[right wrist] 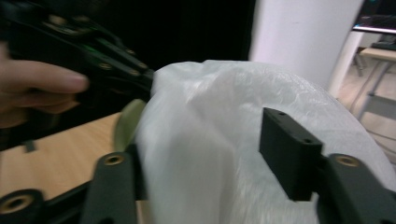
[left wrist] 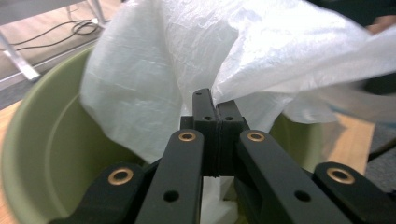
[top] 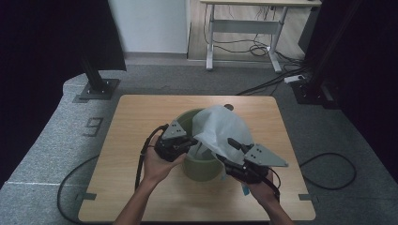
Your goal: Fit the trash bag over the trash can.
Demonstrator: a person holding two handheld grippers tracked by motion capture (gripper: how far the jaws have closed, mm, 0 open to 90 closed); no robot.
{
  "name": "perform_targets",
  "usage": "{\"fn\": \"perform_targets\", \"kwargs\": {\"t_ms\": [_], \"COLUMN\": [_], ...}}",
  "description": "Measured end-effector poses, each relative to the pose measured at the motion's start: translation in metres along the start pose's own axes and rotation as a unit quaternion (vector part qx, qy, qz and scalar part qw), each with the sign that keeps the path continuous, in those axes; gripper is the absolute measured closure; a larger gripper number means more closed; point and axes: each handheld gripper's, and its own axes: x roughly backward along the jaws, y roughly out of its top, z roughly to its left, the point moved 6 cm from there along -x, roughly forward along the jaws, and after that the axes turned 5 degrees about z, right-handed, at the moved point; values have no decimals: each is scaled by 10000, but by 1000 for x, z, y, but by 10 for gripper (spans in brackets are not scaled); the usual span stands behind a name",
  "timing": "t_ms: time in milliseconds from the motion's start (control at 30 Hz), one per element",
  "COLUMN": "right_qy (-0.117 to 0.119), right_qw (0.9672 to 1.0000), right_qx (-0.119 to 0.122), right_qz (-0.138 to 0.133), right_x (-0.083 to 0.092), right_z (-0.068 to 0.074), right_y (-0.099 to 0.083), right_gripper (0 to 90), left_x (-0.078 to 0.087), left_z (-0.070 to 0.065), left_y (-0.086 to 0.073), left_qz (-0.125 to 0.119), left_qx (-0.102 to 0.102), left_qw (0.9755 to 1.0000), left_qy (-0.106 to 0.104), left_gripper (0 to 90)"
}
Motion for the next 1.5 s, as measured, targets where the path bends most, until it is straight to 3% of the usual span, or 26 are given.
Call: {"fn": "perform_targets", "kwargs": {"t_ms": [133,267,333,400,533,767,867,1067,1167,1367,1467,1500], "right_qy": [365,495,461,197,-54,-449,-515,-600,-587,-232,-18,4], "right_qw": [9991,9981,9980,9985,9974,9951,9933,9913,9907,9903,9916,9918], "right_qx": [-178,-284,-336,-396,-625,-879,-1015,-1053,-1093,-1263,-1222,-1209], "right_qz": [-101,-211,-269,-312,-343,-7,179,514,567,526,428,406], "right_x": [22,42,49,58,66,50,39,24,21,11,8,7], "right_z": [6,3,-2,-14,-38,-71,-83,-96,-102,-117,-117,-117], "right_y": [-1,-1,-1,-3,-8,-34,-50,-74,-78,-87,-88,-88], "right_gripper": [357,342,334,322,321,315,310,294,282,276,358,428], "left_x": [4,6,8,10,12,16,17,17,17,14,13,12], "left_z": [7,13,18,24,33,47,53,59,62,66,66,66], "left_y": [-4,-8,-11,-14,-19,-24,-26,-30,-30,-30,-30,-30], "left_qz": [23,49,76,95,124,127,120,113,101,96,98,98], "left_qx": [85,172,214,283,388,595,691,765,811,888,897,897], "left_qw": [9999,9998,9996,9994,9988,9976,9969,9962,9958,9952,9952,9952], "left_qy": [51,110,151,189,261,337,351,402,401,396,381,375], "left_gripper": [896,896,896,896,895,893,893,893,893,892,891,891]}}
